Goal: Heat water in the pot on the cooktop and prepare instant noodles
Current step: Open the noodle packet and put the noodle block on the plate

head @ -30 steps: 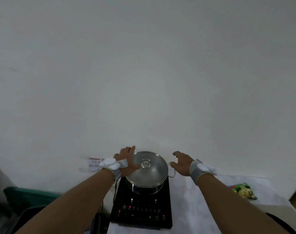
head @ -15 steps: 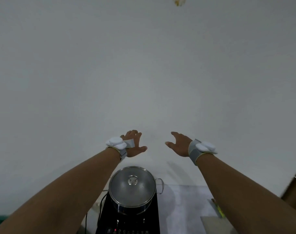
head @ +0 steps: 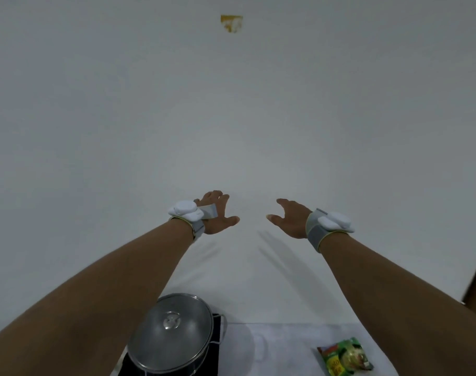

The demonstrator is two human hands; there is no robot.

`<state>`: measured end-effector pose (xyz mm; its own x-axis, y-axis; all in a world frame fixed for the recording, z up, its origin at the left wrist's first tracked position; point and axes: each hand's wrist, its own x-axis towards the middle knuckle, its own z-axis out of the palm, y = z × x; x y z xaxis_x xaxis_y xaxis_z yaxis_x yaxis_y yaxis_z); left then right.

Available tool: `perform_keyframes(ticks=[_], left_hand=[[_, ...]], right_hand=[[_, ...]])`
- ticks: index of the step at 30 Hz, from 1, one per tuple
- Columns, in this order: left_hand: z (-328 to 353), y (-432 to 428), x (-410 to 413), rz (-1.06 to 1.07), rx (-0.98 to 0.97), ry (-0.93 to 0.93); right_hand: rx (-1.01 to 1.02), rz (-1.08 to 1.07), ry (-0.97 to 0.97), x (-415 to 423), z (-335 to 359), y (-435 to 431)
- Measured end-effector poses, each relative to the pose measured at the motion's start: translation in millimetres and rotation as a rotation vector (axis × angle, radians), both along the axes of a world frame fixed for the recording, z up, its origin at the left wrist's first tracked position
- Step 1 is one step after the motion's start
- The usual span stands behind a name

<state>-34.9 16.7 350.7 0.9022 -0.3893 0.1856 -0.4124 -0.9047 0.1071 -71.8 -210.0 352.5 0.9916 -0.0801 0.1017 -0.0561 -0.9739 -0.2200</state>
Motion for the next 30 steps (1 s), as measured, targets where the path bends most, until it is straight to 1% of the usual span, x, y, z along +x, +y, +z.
perform_keyframes(ticks=[7, 14, 17, 22, 30], left_hand=[[-9, -83, -4, 0.036, -0.020, 0.014], [-19, -147, -6, 0.094, -0.026, 0.038], [-24, -162, -5, 0.110, -0.028, 0.037], [-37, -197, -2, 0.104, -0.016, 0.074], [-76, -243, 1, 0.018, -0.029, 0.156]], right_hand=[[0.003, 0.070, 0.005, 12, 3, -73], [0.016, 0.109, 0.015, 20, -6, -132], [0.028, 0.124, 0.013, 20, -14, -149], [0.037, 0.113, 0.051, 17, -31, -188], [0.049, 0.013, 0.122, 0, -67, -229]])
